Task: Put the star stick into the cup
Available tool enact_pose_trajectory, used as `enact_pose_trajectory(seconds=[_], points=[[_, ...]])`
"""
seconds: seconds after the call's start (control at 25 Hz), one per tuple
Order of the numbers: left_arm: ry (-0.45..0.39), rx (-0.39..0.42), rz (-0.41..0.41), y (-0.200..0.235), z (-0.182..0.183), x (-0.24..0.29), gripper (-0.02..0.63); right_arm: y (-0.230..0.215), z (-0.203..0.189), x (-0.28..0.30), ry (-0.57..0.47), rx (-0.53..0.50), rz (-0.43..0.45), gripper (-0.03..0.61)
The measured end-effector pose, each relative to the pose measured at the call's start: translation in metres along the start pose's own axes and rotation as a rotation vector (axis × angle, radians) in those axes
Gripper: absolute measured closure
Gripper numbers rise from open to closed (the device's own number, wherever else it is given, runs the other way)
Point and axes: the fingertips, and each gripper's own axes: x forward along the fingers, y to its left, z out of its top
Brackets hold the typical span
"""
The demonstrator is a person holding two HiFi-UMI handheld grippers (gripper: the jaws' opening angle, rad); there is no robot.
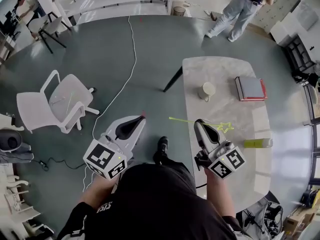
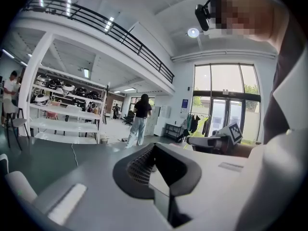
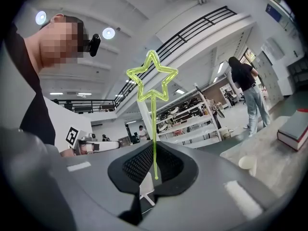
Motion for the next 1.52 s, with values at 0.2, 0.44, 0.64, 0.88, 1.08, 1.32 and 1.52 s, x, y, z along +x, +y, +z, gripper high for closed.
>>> enact_pose_trajectory(seconds=[0.2,0.44,0.64,0.88,1.08,1.32,1.52], points=[[0.02,0.01,-0.014,0.012,0.011,0.063,0.612,-0.068,0.018,0.017,-0.021,0.016,-0.037,0.549],[0.046,0.031,-0.057,0.023,0.036,0.126,0.612,-0.115,0.044,0.03,-0.039,0.051,-0.09,0.549],[0.066,0.016,-0.115,0.01,0.033,0.171,0.612,-0.154,0.052,0.013,-0.036,0.065,-0.16,0.549],[0.084,0.029,-0.193,0.018,0.027,0.217,0.612,-0.195,0.055,0.017,-0.024,0.058,-0.259,0.549],[0.104,0.068,-0.266,0.02,0.015,0.256,0.612,-0.222,0.044,0.021,-0.02,0.098,-0.327,0.549],[0.134,0.072,-0.348,0.019,0.0,0.293,0.612,-0.249,0.03,0.023,-0.008,0.124,-0.407,0.549],[0.173,0.076,-0.413,0.015,-0.014,0.318,0.612,-0.27,0.021,0.021,-0.012,0.15,-0.465,0.549]])
